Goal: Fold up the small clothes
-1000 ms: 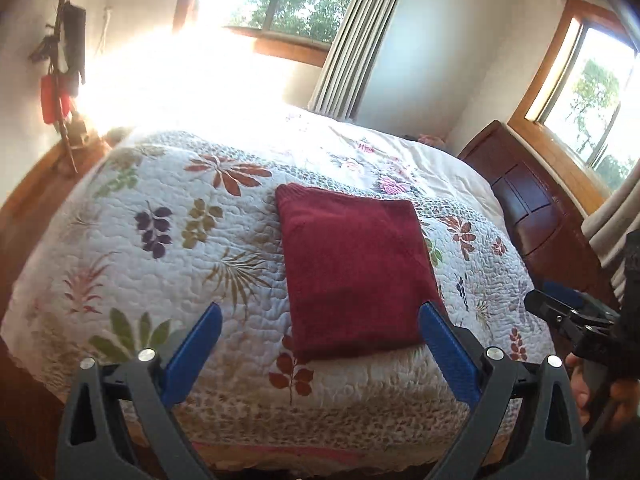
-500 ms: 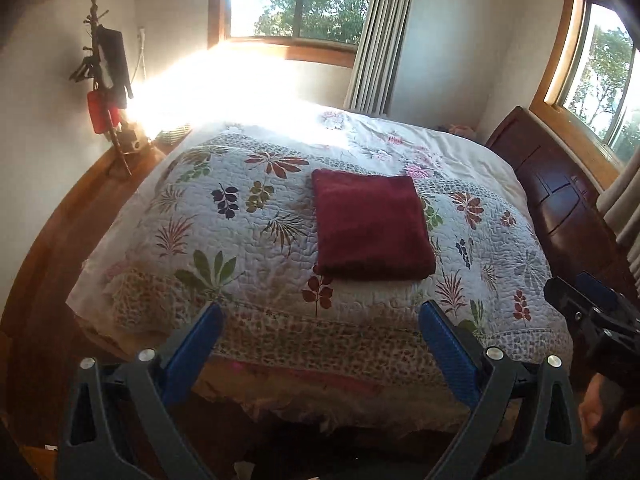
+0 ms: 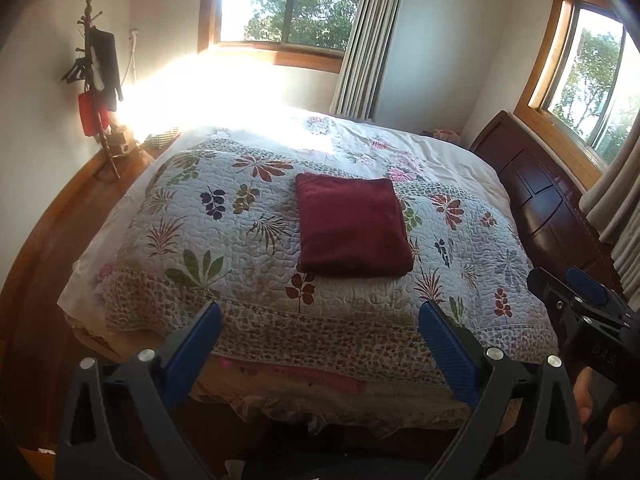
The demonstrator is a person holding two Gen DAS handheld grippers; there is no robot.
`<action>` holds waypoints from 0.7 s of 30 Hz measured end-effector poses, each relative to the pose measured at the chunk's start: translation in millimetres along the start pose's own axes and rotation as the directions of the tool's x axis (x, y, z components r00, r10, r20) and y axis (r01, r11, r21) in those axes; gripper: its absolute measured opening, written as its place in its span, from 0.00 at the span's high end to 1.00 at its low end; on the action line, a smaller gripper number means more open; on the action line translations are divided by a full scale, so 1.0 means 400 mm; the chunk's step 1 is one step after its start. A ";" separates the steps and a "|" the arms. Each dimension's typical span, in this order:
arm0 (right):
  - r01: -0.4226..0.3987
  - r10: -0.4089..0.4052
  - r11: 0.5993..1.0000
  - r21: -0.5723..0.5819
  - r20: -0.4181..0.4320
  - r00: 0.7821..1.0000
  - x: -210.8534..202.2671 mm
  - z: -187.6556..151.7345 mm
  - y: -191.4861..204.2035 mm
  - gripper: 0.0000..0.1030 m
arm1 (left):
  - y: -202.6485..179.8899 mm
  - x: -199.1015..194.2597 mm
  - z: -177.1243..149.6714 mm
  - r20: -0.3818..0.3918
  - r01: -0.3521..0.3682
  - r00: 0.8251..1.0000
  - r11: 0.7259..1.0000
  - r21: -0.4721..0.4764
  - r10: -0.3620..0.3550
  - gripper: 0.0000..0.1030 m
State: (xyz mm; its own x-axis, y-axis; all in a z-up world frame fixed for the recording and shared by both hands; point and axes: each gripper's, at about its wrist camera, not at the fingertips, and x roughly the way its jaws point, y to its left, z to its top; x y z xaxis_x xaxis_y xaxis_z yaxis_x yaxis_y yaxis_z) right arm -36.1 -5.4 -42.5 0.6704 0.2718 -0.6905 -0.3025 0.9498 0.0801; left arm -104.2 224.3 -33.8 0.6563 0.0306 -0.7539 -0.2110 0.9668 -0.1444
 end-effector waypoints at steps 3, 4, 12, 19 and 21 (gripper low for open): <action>-0.002 0.002 1.000 -0.002 0.000 1.000 -0.001 -0.002 0.003 0.03 | 0.001 0.000 -0.001 -0.001 0.000 1.000 1.000 -0.006 0.000 0.04; -0.002 0.002 1.000 -0.004 0.002 1.000 -0.001 -0.002 0.005 0.03 | 0.001 -0.001 -0.001 -0.002 0.000 1.000 1.000 -0.007 0.000 0.04; 0.013 -0.013 1.000 -0.019 0.011 1.000 0.004 0.000 0.018 0.03 | 0.000 0.014 0.000 -0.022 0.011 1.000 1.000 -0.003 -0.011 0.04; 0.021 -0.020 0.999 -0.029 0.013 1.000 0.015 0.008 0.025 0.03 | 0.006 0.020 0.007 -0.026 0.013 1.000 1.000 -0.012 -0.013 0.04; 0.019 -0.019 0.999 -0.030 0.014 1.000 0.017 0.011 0.025 0.03 | 0.009 0.023 0.010 -0.026 0.011 1.000 1.000 -0.015 -0.011 0.04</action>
State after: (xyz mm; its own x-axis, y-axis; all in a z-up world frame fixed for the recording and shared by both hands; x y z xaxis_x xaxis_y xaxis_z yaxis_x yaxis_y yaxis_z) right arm -31.7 6.6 -43.2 0.6854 0.2560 -0.6817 -0.3098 0.9497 0.0452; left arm -96.0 229.2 -38.4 0.6399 0.0133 -0.7683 -0.2145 0.9632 -0.1621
